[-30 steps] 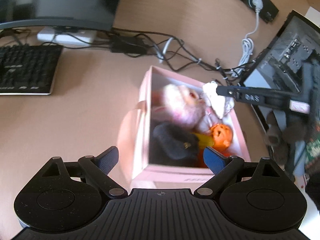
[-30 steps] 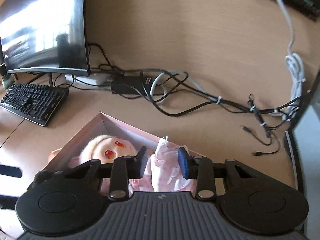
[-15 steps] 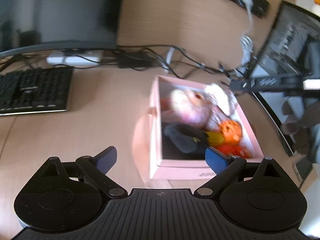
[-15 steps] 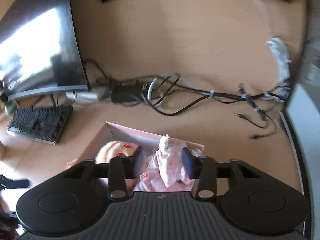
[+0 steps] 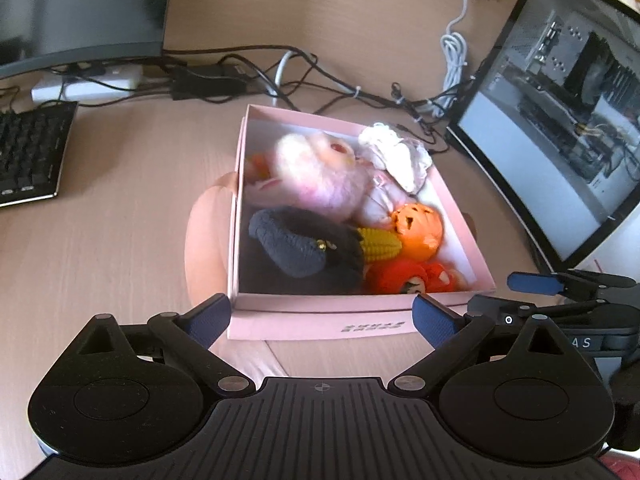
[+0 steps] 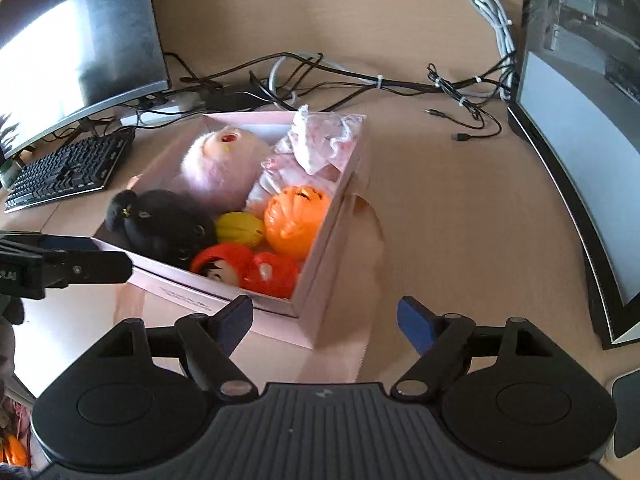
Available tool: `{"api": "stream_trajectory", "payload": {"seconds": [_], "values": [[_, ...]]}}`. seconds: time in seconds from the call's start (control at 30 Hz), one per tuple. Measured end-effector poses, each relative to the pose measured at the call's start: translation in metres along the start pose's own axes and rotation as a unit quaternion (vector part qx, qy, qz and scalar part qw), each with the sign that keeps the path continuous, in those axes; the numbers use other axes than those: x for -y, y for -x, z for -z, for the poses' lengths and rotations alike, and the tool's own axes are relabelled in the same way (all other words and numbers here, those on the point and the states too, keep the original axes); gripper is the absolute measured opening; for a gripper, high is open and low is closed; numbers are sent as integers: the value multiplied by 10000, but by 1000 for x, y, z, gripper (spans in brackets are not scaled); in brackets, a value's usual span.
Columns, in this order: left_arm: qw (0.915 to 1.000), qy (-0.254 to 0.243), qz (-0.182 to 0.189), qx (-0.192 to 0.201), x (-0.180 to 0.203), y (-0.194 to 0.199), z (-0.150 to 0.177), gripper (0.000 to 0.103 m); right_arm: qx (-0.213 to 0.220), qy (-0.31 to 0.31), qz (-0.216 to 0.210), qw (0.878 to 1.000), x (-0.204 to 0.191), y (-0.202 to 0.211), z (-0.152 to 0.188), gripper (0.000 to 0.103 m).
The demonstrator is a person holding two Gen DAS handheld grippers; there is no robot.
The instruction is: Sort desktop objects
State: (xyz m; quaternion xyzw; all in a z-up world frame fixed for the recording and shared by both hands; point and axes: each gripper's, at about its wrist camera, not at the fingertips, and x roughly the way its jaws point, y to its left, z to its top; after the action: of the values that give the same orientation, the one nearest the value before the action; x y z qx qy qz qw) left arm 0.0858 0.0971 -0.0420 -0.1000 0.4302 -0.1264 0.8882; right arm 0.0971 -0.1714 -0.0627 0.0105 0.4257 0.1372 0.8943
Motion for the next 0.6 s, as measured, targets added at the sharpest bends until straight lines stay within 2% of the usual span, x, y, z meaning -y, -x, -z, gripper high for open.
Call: {"api": "stream_trajectory", "payload": {"seconds": [0.2,0.27,0.3,0.33,0.47,0.6], "values": [[9999,-48,-74,-61,14,-1,5,99,142,6,-67,9999,9,6,1,80],[9998,-85,-152,6,20,6,7,99,198,-10,-127,9997,9,13,1,90],[9996,-133,-239,54,24,12,9,99,248,-27,-144,9996,8,18,0,94],[9992,-193,-348,107,28,17,11,99,298,-65,-169,9994,8,25,-1,103],[9947,-386,-912,294,45,44,22,100,308,-392,-305,9983,7,49,-1,103],[9905,-99,-1342,285,55,65,37,100,122,-907,-181,9956,2,67,10,103]]}}
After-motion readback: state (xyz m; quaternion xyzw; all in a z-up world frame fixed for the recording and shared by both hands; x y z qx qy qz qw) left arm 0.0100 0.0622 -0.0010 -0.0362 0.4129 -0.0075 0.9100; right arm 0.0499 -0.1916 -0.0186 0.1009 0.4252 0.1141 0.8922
